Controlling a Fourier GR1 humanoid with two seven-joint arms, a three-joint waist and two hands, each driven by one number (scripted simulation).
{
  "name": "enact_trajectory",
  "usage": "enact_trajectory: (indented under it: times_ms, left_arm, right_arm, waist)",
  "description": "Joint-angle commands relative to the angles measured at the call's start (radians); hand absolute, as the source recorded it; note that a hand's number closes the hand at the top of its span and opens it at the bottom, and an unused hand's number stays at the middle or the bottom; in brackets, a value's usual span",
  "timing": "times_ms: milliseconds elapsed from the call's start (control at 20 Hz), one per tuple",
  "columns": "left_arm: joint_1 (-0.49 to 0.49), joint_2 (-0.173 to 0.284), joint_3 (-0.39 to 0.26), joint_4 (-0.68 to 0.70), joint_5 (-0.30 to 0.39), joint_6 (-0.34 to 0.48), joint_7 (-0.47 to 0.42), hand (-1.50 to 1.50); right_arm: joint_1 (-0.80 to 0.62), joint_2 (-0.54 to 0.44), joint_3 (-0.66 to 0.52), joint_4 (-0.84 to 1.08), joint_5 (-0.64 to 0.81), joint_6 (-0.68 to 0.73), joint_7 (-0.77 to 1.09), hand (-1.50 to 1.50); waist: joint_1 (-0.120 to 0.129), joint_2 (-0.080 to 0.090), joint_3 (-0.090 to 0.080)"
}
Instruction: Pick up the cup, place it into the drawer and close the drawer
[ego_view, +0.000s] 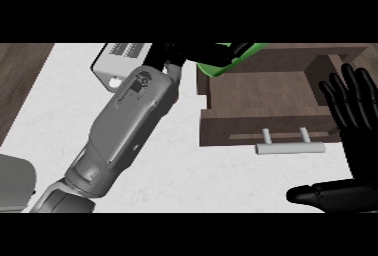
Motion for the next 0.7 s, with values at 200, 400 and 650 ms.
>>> enact_trajectory:
  times_ms: [200, 400, 650]
  left_arm:
    - [-0.08, 0.0, -0.102, 0.21, 0.129, 0.053, -0.11, 1.5]
    - [-0.128, 0.0, -0.182, 0.245, 0.193, 0.073, -0.052, 1.5]
    - [-0.177, 0.0, -0.278, 0.347, 0.218, 0.124, -0.108, 1.5]
  right_arm:
    - [-0.02, 0.0, -0.002, 0.043, 0.016, 0.003, -0.029, -1.5]
    - [0.011, 0.003, -0.011, 0.055, 0.014, 0.021, -0.078, -1.5]
    - [-0.023, -0.001, 0.014, 0.038, -0.004, 0.03, -0.041, -1.5]
  waist:
    - [-0.015, 0.005, 0.0]
    - [-0.016, 0.002, 0.0]
    - [-0.058, 0.012, 0.001]
